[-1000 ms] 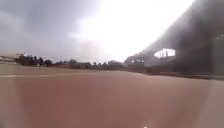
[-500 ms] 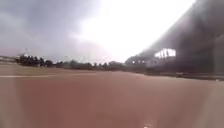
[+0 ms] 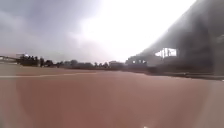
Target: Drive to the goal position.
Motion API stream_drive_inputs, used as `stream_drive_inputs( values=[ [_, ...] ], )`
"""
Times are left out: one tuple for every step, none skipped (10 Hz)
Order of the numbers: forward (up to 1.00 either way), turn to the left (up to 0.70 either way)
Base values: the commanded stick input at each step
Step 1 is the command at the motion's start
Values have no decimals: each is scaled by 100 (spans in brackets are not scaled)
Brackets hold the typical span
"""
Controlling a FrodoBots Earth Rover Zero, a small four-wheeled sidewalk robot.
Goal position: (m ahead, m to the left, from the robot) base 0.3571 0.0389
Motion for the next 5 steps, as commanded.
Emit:
stream_drive_inputs(
  values=[
    [70, 0],
    [70, 0],
    [70, 0],
    [70, 0],
    [70, 0]
  ],
)
